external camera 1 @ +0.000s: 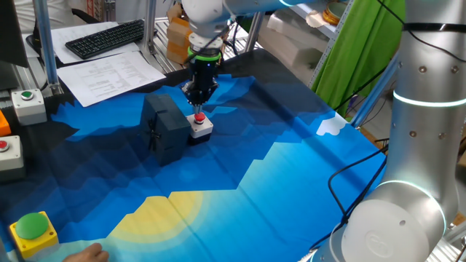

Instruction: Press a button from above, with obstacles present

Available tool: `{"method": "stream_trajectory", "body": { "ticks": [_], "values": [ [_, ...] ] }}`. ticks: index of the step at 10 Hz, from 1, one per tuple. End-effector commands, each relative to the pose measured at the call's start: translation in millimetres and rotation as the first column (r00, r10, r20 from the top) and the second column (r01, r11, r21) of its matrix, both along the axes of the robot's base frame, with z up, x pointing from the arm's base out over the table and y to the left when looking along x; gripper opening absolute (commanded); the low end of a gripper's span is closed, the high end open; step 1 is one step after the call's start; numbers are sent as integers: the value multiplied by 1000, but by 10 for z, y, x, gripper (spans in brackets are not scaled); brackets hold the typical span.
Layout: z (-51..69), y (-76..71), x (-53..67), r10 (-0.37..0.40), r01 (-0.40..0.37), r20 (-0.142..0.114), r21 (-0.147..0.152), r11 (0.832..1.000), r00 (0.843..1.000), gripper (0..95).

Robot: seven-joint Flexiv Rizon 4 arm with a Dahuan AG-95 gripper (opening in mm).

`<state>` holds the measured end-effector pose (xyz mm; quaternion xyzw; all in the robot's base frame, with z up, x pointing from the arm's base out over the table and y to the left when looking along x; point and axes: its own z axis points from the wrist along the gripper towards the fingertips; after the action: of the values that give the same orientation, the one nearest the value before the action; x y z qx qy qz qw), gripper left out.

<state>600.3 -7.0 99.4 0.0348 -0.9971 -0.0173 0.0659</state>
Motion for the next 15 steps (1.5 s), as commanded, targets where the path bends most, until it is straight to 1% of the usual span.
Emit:
{"method": "stream_trajectory", "body": {
  "ticks": [1,3,5,6,9,10,11,12,13,14,15],
  "values": [
    [5,-6,-11,1,-1,12,-4,1000,1000,0],
    [12,-7,-15,2,-2,13,1,1000,1000,0],
    [20,-15,-25,10,-10,7,-6,1000,1000,0],
    [0,-26,-22,13,-13,4,-9,1000,1000,0],
    [-197,-86,-68,37,-37,8,-28,999,999,0],
    [-270,-94,-68,39,-39,6,-21,999,999,0],
    [-398,-67,-71,27,-27,12,-15,1000,1000,0],
    [-511,-52,-94,31,-30,20,-29,999,999,0],
    [-494,-55,-92,43,-43,14,-39,998,999,0],
    [-468,-64,-88,40,-39,12,-29,999,999,0],
    [-397,-69,-91,26,-26,15,-17,1000,1000,0]
  ]
}}
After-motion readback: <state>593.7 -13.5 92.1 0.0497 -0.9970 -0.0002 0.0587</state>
